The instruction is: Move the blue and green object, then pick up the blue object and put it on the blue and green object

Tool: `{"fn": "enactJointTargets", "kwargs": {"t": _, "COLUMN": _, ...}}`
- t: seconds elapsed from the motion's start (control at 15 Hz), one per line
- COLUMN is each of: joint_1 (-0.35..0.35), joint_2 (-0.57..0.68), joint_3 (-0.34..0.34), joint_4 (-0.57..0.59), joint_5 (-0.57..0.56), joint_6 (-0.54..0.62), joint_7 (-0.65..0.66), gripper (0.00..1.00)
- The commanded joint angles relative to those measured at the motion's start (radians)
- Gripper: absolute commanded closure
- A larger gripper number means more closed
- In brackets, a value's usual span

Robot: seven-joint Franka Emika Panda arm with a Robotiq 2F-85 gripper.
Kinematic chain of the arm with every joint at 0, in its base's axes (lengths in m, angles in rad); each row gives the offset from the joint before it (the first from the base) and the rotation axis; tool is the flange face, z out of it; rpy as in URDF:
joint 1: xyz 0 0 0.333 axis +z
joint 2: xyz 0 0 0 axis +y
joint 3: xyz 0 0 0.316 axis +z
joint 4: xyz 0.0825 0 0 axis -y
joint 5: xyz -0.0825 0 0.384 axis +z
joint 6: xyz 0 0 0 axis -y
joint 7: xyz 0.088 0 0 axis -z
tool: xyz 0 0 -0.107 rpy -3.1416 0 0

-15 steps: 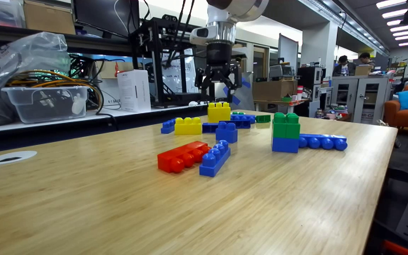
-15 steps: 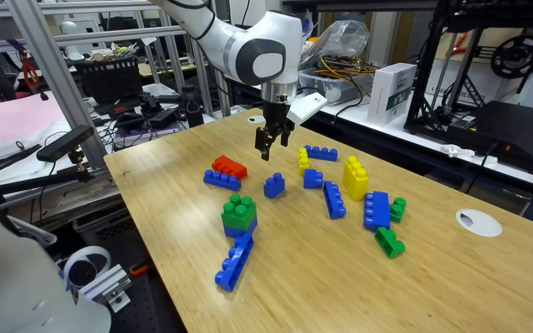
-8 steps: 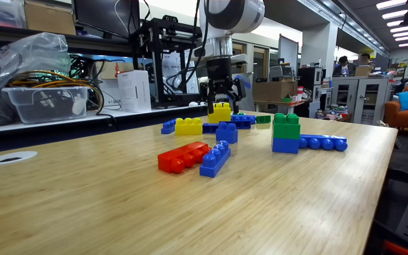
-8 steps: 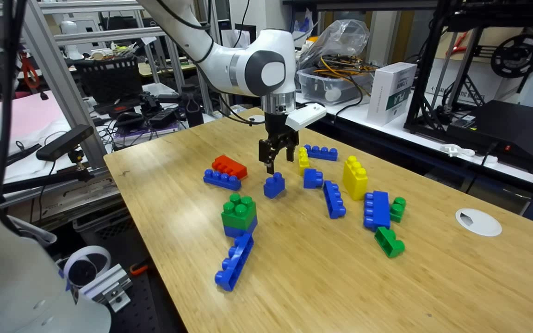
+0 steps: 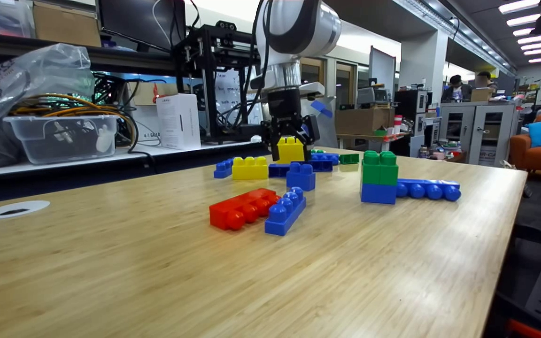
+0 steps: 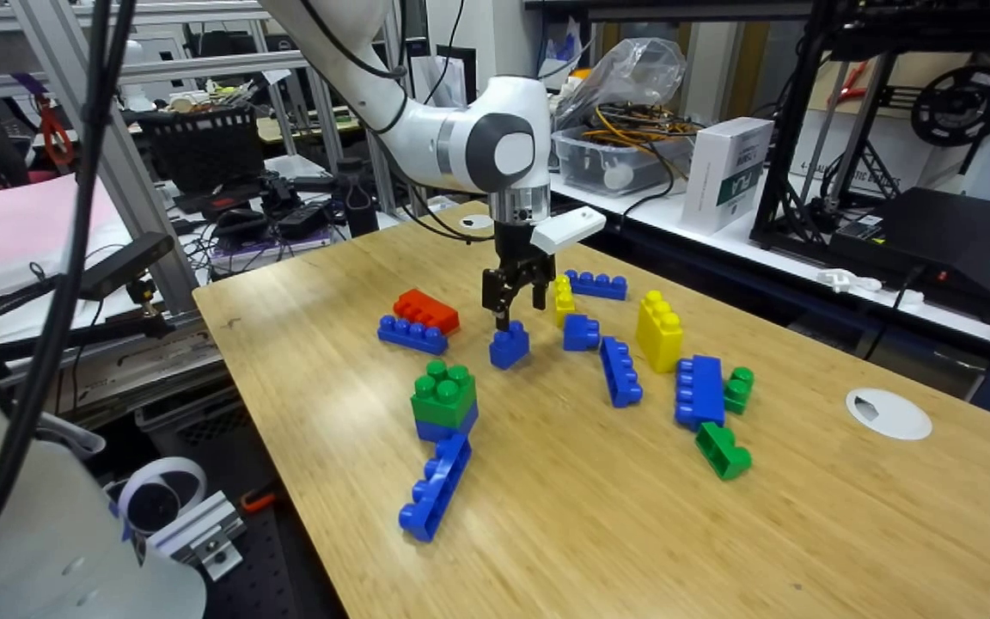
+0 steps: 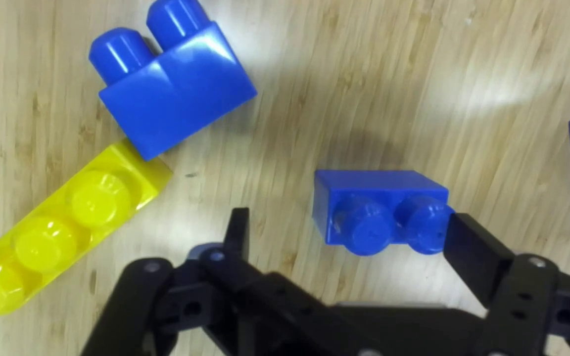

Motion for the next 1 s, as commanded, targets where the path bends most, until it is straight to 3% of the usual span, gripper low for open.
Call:
{"fn": "enactJointTargets", "kwargs": {"t": 0.0, "joint_1": -0.014, "joint_2": 0.027, "joint_3": 0.016, "joint_4": 0.032, "joint_5": -0.022, "joint_6": -0.034, "joint_7": 0.018, "gripper": 0.00}}
{"fn": "enactJointTargets", "kwargs": {"t": 0.93, "joint_1": -0.016, "joint_2": -0.008, "joint_3": 0.024, "joint_4": 0.004, "joint_5": -0.015, "joint_6": -0.129, "joint_7": 0.013, "gripper": 0.00}}
